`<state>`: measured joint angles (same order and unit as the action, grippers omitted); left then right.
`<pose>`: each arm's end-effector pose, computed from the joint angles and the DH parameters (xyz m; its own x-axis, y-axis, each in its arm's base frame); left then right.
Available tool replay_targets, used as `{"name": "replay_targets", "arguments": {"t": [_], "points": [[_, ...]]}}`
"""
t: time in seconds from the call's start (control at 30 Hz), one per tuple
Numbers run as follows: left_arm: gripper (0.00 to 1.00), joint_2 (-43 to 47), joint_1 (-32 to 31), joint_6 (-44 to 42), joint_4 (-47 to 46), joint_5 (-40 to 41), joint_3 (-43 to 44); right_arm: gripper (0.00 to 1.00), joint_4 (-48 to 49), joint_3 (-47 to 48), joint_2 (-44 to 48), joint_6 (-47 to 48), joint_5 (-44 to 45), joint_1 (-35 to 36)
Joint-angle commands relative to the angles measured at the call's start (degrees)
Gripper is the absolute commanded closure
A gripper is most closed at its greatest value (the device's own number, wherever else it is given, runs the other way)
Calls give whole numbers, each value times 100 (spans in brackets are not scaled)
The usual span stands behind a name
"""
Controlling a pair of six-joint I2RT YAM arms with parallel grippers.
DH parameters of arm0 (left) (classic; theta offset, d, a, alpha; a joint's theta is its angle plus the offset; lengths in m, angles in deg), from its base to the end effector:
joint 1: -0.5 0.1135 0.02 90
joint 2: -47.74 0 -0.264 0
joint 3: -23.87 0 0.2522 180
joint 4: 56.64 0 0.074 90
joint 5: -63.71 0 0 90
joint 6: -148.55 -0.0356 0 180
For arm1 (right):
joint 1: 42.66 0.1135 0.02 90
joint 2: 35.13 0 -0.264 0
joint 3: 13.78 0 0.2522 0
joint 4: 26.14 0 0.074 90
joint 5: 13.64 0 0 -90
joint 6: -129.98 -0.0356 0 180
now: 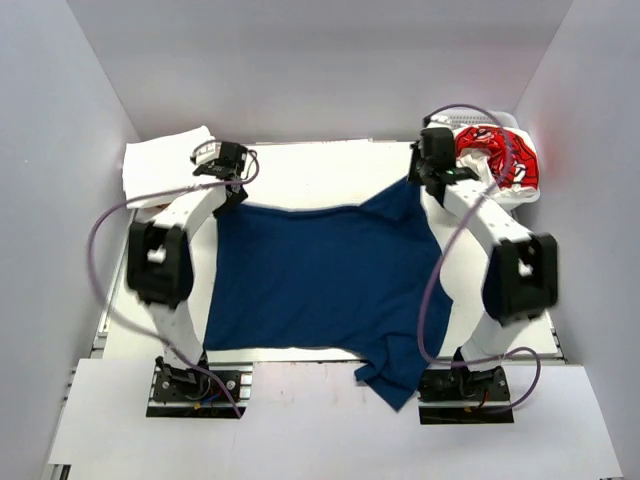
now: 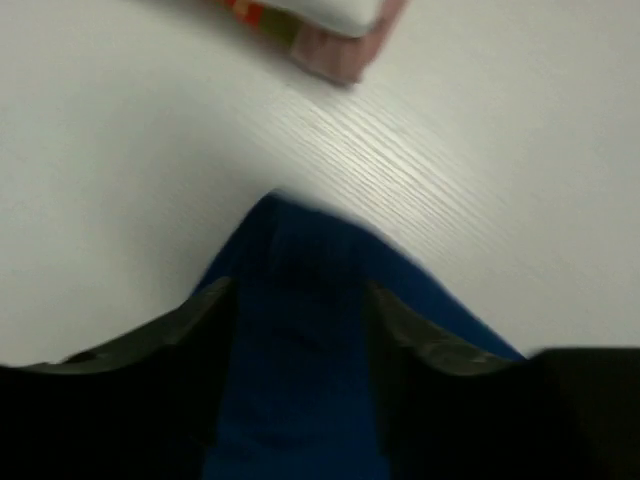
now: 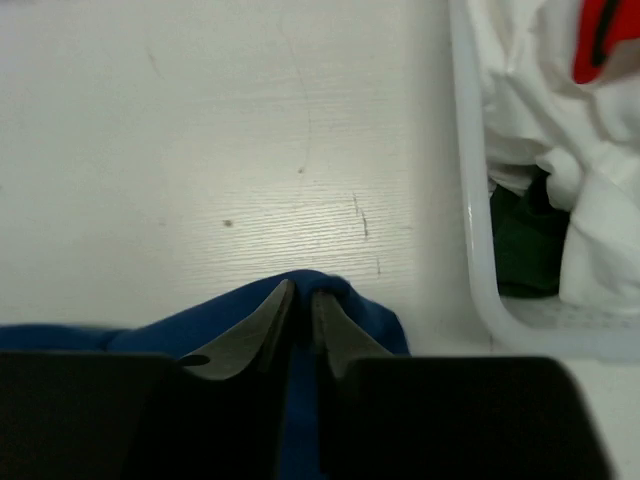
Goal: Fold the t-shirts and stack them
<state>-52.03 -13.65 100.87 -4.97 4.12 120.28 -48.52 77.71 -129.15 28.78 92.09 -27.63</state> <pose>0.3696 -0.0746 0.2731 -0.5401 -0.4627 -0.7031 -0.5871 0.8056 -0.0792 0.3779 0.0915 0.3201 -0.4014 0.0858 -0.9119 0.0671 0.9957 0.0642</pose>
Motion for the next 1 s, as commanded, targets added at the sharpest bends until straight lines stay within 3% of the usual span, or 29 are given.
{"name": "replay_targets", "arguments": {"t": [0.0, 0.03, 0.07, 0.1, 0.13, 0.27, 0.4, 0.53, 0.63, 0.8, 0.97], "points": [[31, -883, 465, 460, 671, 18, 1220, 78, -401, 1092, -762, -93, -377, 9], [28, -1374, 466, 400, 822, -35, 1488, 67, -1056, 1304, -1159, -101, -351, 0], [20, -1483, 518, 330, 893, -157, 1665, 44, -1184, 1793, -1424, -110, -334, 0], [6, -1484, 519, 216, 763, -228, 1753, 18, -1290, 1867, -1505, -136, -377, 18], [0, -1371, 519, 41, 614, -325, 1685, 10, -1248, 1842, -1505, -119, -447, 27], [0, -626, 519, -355, -422, -905, 703, 10, -722, 1097, -1058, -259, -965, 62], [0, -158, 396, -655, -854, -1151, 34, 10, -527, 385, -680, -435, -1370, 97], [0, 88, 396, -760, -1004, -1942, -433, 10, -947, 208, -679, -856, -1221, 176], [0, 229, 343, -761, -1172, -2319, -908, 10, -729, -326, -574, -1033, -1335, 229], [0, 159, 343, -839, -1295, -3057, -1356, 10, -754, -242, -994, -1209, -1423, 255], [0, 36, 343, -840, -1418, -3060, -1586, 10, -590, -100, -1347, -1341, -1511, 264]]}}
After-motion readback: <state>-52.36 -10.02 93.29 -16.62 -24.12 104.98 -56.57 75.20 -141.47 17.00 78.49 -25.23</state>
